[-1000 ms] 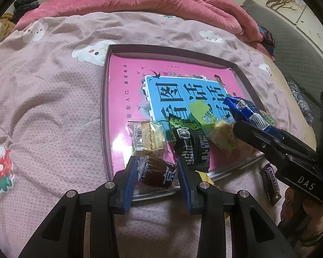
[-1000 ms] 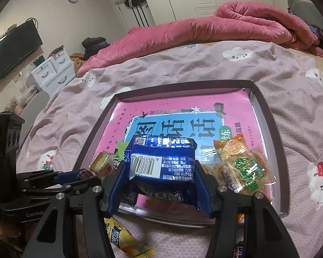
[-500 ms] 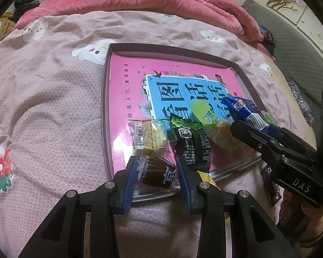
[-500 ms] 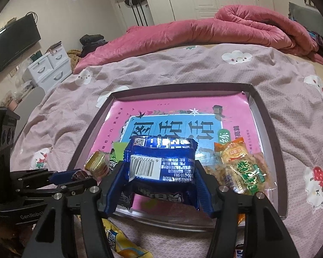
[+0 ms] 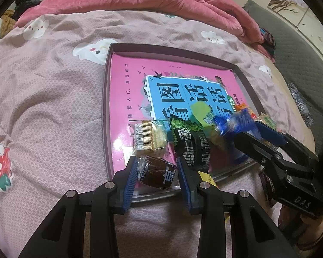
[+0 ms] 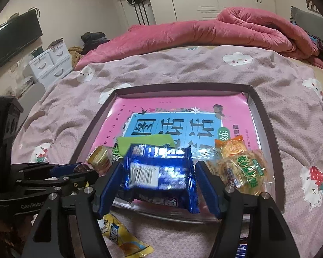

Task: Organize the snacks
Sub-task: 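Lower and release the blue packet in the tray with the right tool while the left releases the candy, then withdraw both open tools toward the yellow stick pack and Snickers bar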

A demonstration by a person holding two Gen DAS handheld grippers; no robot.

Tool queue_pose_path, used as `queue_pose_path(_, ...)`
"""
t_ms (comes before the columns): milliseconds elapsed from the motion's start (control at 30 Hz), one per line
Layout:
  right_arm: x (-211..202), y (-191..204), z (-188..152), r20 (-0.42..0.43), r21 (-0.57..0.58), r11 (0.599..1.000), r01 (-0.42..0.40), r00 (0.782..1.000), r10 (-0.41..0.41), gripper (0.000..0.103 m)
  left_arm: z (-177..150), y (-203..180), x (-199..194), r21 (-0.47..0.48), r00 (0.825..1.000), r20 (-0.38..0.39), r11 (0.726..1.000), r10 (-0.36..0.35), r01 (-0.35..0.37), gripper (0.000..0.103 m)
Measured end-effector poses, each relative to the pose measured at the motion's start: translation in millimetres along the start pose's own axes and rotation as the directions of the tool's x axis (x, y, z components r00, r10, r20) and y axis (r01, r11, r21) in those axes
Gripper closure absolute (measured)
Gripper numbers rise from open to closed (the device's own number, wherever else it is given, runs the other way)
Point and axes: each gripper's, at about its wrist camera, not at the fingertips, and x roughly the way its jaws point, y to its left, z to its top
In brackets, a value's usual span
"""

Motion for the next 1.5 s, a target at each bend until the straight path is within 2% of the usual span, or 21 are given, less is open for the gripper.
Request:
queue_pose_path(500, -12, -1, -3, 0.012, 0.006, 1.0, 0.0, 1.0, 0.0, 0.033, 4, -1, -7, 0.005, 1.0, 0.017, 1.0, -0.005, 0.005, 0.063)
queue_pose_path(600, -14, -4, -4, 0.013, 0.017, 1.0, 0.003, 1.0, -0.003, 0.033, 6, -3, -10, 0.011, 1.0, 0.025, 1.0, -0.007, 0.007, 0.054)
queue_pose_path(867, -20, -8, -6, 0.025, 0.021, 1.0, 0.015, 1.0, -0.015, 0.03, 7, -4, -18, 0.011, 0.999, 0.039, 1.0, -0.006, 0.005, 0.047)
queue_pose_path(933, -23, -7, -6, 0.029, 0.023, 0.999, 0.024, 0.999, -0.024, 0.03, 8, -6, -23, 0.022, 0.999, 0.05, 1.0, 0.001, -0.002, 0.042)
queue_pose_path(1333, -44, 6, -9, 0.088, -0.031, 0.999, 0.027, 0.996, -0.025, 0.026, 5, -14, -48, 0.033, 0.996, 0.087, 0.999, 0.006, -0.009, 0.032)
queue_pose_path(1500, -54, 4, -10, 0.112, -0.022, 0.999, 0.038, 0.993, -0.035, 0.02, 3, -21, -61, 0.056, 0.994, 0.105, 0.998, 0.005, -0.01, 0.028)
